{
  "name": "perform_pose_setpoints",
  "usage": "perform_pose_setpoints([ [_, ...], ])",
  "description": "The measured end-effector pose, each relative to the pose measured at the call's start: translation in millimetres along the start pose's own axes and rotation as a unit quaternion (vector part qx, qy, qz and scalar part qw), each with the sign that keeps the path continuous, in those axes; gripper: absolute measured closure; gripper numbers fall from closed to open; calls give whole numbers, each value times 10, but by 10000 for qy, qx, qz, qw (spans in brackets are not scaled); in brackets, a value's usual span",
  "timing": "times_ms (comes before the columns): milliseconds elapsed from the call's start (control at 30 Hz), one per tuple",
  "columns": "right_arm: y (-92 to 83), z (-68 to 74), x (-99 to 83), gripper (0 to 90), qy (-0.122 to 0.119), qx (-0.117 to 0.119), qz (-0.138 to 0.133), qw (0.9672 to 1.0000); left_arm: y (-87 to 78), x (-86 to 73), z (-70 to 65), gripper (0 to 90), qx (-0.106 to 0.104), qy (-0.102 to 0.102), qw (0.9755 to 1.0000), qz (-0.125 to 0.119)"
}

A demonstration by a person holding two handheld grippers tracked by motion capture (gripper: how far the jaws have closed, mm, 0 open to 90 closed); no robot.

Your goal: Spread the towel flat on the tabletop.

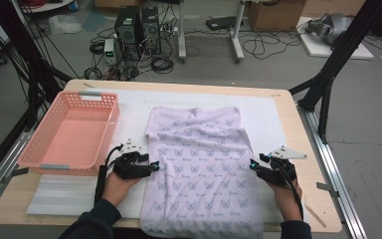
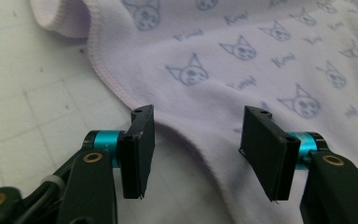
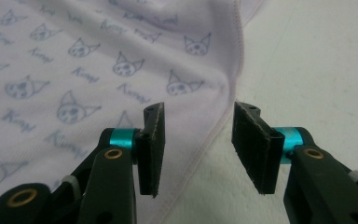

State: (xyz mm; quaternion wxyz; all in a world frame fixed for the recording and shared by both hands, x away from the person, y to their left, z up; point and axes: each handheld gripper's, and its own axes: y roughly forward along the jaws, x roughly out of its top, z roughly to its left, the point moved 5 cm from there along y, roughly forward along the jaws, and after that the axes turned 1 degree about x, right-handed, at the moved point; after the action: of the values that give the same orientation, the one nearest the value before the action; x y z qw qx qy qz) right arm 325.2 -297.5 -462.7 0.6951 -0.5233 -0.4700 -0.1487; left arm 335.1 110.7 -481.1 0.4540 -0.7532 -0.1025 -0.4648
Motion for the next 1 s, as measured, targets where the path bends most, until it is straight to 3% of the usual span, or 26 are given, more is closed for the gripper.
perform_pose_setpoints([
  [67, -7, 22, -31, 547, -14, 109, 50, 9999, -5, -19, -72, 516, 89, 298, 9995, 26],
  [133, 7, 43, -56, 549, -84, 142, 142, 9998, -1, -37, -158, 852, -51, 740, 9972, 87],
  [167, 22, 46, -68, 543, -87, 169, 179, 9997, -3, -36, -161, 865, -11, 785, 9969, 100],
  [200, 38, 51, -82, 539, -69, 204, 213, 9995, -9, -36, -142, 870, -26, 699, 9975, 103],
  [267, 67, 70, -103, 538, -94, 244, 279, 9993, -52, -33, -46, 875, 261, 548, 9981, 112],
  [367, 84, 127, -97, 537, -152, 314, 320, 9989, -178, -35, 192, 876, 330, -34, 9994, 0],
  [400, 92, 151, -88, 537, -177, 346, 308, 9988, -223, -35, 246, 876, 357, -98, 9993, -18],
  [567, 193, 281, -100, 522, -341, 415, 510, 9973, -289, -39, 297, 877, 450, -168, 9988, -89],
  [633, 193, 275, -98, 527, -212, 349, 518, 9978, -282, -49, 289, 878, 475, -142, 9987, -98],
  [667, 190, 268, -100, 613, -160, 372, 524, 9978, -273, -54, 280, 878, 454, -137, 9988, -107],
  [700, 174, 272, -101, 839, -131, 438, 529, 9976, -263, -59, 263, 877, 409, -142, 9990, -137],
  [733, 157, 274, -98, 879, -265, 394, 582, 9972, -258, -64, 246, 873, 359, -158, 9991, -171],
  [767, 143, 255, -90, 882, -518, 50, 648, 9965, -255, -68, 227, 859, 260, -197, 9993, -208],
  [800, 132, 218, -83, 882, -597, -200, 624, 9961, -246, -69, 207, 770, 207, -273, 9991, -233],
  [867, 115, 111, -93, 880, -353, -497, 457, 9971, -241, -76, 181, 623, 128, -323, 9991, -243],
  [933, 127, 55, -141, 852, -144, -486, 388, 9980, -238, -93, 149, 541, 98, -344, 9991, -236],
  [1000, 107, 73, -156, 704, -212, -590, 298, 9976, -237, -109, 109, 491, 28, -346, 9991, -235],
])
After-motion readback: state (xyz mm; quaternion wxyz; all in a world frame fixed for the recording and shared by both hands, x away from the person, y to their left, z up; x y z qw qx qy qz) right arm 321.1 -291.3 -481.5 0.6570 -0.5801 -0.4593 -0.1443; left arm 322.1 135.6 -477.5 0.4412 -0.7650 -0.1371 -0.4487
